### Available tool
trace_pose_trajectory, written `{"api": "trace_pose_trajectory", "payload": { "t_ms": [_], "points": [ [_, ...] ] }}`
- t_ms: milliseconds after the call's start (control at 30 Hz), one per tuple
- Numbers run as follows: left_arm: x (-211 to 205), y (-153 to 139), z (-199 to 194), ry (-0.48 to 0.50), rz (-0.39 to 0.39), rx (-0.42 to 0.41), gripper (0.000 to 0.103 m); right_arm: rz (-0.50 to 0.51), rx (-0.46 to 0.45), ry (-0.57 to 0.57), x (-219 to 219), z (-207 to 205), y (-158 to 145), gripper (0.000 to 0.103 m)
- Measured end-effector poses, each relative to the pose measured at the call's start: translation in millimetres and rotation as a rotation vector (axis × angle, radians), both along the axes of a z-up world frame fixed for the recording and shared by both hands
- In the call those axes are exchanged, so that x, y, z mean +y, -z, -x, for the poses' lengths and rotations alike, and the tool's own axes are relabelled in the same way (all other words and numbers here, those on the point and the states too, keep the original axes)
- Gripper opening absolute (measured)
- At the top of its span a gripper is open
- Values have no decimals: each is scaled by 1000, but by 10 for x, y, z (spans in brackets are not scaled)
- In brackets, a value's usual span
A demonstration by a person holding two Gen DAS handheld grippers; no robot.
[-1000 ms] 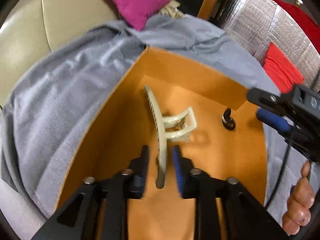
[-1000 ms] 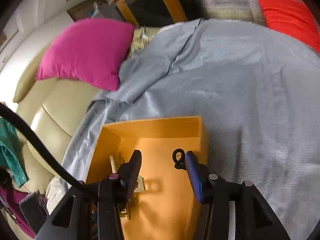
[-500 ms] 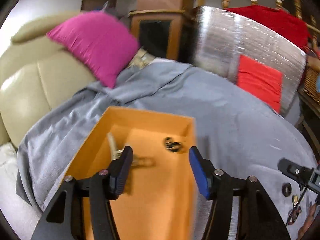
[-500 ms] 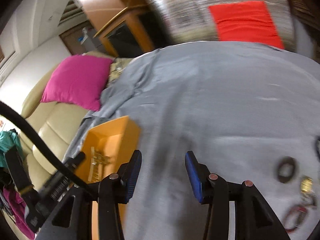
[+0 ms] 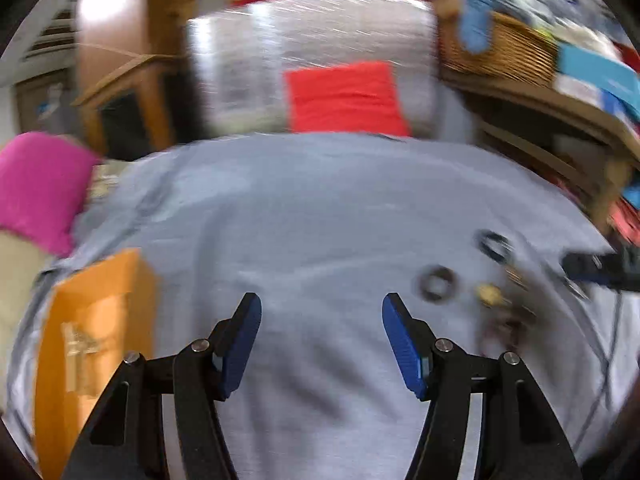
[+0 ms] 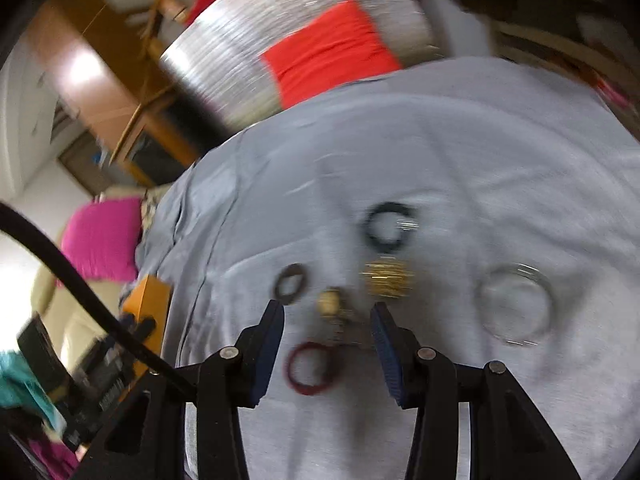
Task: Organize jewelry
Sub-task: 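Move both tools back over the jewelry on the table, then grasp the maroon hair tie with the left tool while the right tool grasps the silver bangle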
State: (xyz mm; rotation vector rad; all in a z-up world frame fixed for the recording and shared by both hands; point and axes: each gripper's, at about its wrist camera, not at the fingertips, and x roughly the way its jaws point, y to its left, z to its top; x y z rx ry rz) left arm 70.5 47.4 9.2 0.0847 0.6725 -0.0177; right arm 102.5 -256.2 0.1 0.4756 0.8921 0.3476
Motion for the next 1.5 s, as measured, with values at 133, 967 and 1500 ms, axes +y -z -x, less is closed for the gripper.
{"api": "trace_pose_trajectory", "payload": {
  "t_ms": [133,967,1500],
  "points": [
    [-356,121,-34,145,38,63,64,-88,31,46,-417,-7,31,49],
    [-1088,670,-246,350,161,305,46,-31,145,119,-818,-306,319,39],
    [-967,691,-242,337,242,343,10,148,231,164,-757,-315,442,73]
  ]
}}
